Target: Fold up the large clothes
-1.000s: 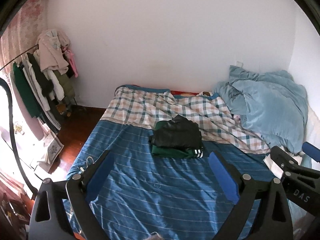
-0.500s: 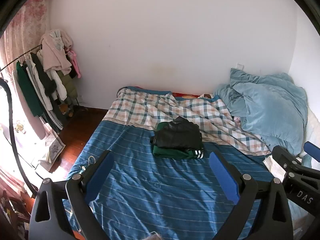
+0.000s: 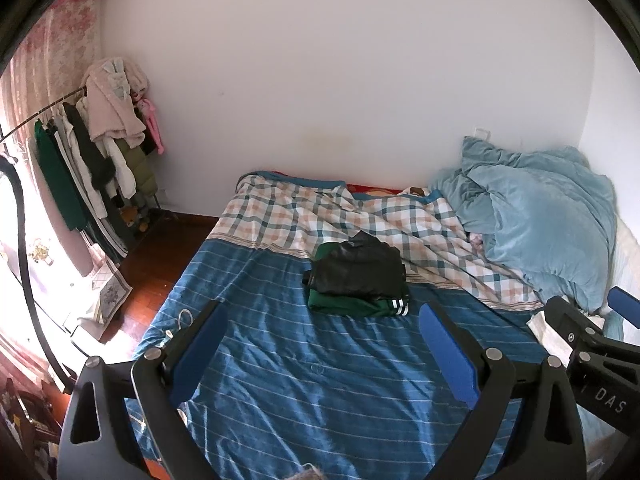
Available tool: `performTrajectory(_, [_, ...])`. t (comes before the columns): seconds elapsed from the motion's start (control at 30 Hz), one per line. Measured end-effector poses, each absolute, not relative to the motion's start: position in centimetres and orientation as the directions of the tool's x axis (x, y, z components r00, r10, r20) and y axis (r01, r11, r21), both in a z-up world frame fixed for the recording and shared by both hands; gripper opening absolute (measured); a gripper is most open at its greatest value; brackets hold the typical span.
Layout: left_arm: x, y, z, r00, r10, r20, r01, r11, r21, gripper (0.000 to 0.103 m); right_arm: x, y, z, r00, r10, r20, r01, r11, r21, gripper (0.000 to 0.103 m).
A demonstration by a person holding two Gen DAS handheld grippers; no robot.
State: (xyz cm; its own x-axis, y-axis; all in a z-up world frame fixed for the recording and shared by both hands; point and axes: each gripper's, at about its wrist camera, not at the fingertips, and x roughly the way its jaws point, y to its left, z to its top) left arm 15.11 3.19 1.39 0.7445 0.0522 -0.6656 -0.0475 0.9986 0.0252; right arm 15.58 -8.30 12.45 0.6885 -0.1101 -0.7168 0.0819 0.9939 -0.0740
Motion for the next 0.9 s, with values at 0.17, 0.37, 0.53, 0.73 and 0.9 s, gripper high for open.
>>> performTrajectory(0.17, [15.08,3.16,1.29,0.744,0.054,-0.666,-0.048,0.998,0.027,0.097,15.69,-8.12,12.32,0.69,-0.111,-0.715,0.078,0.994,-0.079,0.1])
performTrajectory(0.37, [14.99,3.25,1.2,0.744,0.06,-0.665,-0.05,0.998,0.034,0.097,15.47,-8.07,12.28,0.689,-0.114,-0.716,0.08,0.994,-0.081,0.1])
performTrajectory(0.53, [14.78,3.53,0.95,0.745,0.064,-0.664,-0.049,0.998,0.04,0.097,15.89,-7.77,12.17,0.69,-0.116,-0.714,0.074,0.993,-0.09,0.1])
performTrajectory(0.73, [14.74,3.55,0.91,0.746,0.064,-0.663,-0.05,0.998,0.041,0.097,16.06,-7.71,12.1,0.691,-0.117,-0.714,0.072,0.993,-0.093,0.101])
performTrajectory(0.9, [14.72,3.65,0.95,0.748,0.063,-0.661,-0.047,0.998,0.042,0.097,16.29,-7.68,12.07,0.691,-0.115,-0.714,0.068,0.993,-0.094,0.101])
